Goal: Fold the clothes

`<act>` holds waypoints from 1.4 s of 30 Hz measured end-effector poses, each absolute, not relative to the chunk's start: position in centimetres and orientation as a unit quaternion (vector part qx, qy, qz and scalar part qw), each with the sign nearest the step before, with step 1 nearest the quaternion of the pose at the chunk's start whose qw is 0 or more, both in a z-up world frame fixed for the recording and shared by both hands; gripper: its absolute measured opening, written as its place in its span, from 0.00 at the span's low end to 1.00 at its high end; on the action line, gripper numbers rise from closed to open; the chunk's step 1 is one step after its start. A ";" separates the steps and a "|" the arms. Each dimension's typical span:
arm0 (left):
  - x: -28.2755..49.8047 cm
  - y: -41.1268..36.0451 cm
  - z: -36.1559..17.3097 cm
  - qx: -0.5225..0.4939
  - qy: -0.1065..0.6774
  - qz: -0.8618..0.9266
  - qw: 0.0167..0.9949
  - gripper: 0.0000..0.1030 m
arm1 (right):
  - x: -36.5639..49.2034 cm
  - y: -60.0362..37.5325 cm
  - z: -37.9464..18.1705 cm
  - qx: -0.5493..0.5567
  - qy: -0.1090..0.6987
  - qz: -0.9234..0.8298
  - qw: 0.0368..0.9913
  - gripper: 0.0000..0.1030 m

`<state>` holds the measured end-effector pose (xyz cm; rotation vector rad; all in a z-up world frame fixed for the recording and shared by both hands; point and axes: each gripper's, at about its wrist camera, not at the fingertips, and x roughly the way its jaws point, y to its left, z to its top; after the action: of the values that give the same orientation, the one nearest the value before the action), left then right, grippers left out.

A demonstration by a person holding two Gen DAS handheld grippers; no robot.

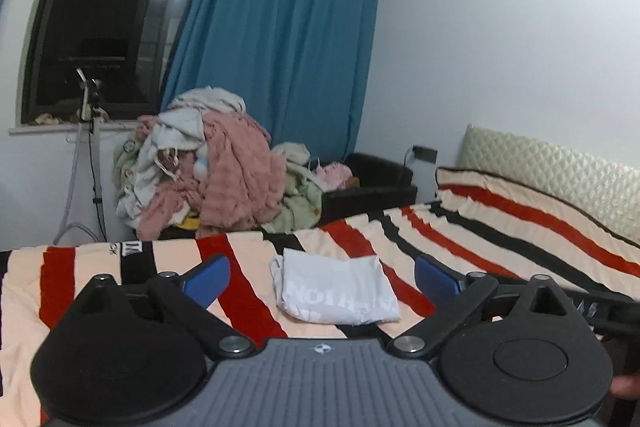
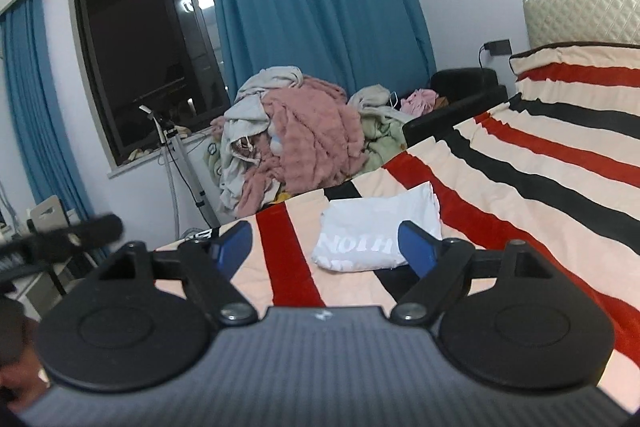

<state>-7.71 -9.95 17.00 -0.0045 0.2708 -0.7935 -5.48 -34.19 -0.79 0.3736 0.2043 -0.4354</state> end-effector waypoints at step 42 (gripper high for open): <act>-6.6 -11.0 8.3 0.041 0.154 -0.318 0.934 1.00 | -2.9 -31.0 -8.4 0.115 0.115 -0.257 0.953 0.79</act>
<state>-6.57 -10.98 8.34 0.0841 0.3155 -0.6512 -2.94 -30.95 -8.43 0.2342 0.2330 -0.5212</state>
